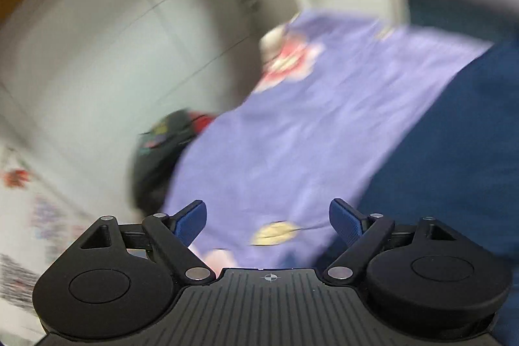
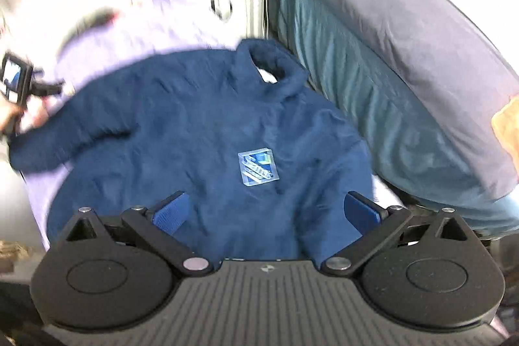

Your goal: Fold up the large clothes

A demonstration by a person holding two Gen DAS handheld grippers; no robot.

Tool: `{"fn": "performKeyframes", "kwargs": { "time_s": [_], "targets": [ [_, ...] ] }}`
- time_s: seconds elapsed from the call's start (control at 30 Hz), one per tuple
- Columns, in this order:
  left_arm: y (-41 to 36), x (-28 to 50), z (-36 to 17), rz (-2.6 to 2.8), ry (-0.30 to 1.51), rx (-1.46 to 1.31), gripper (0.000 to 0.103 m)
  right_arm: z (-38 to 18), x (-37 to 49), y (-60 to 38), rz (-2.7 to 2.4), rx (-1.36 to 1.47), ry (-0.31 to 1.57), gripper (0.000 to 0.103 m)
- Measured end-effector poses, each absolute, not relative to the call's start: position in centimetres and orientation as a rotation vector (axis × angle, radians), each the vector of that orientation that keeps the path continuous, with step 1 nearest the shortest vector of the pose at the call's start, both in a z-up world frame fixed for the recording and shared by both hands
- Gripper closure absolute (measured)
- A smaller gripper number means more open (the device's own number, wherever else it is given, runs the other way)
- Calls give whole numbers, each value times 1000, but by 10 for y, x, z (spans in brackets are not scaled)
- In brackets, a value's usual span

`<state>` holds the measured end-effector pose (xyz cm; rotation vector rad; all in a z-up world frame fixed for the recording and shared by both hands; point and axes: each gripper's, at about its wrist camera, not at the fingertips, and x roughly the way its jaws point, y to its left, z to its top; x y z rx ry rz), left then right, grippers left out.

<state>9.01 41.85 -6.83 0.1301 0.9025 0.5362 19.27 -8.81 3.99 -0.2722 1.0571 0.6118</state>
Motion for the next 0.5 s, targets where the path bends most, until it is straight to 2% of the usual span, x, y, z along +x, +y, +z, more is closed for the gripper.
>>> {"fn": "performKeyframes", "kwargs": {
  "time_s": [0.17, 0.37, 0.5],
  "targets": [
    [361, 8, -53, 218, 870, -10, 0, -37, 147, -147, 453, -74, 1166, 1],
    [309, -47, -126, 86, 1106, -214, 0, -142, 119, -227, 219, 282, 1316, 10],
    [283, -42, -167, 146, 1117, -239, 0, -191, 107, -238, 164, 397, 1380, 14]
  ]
}}
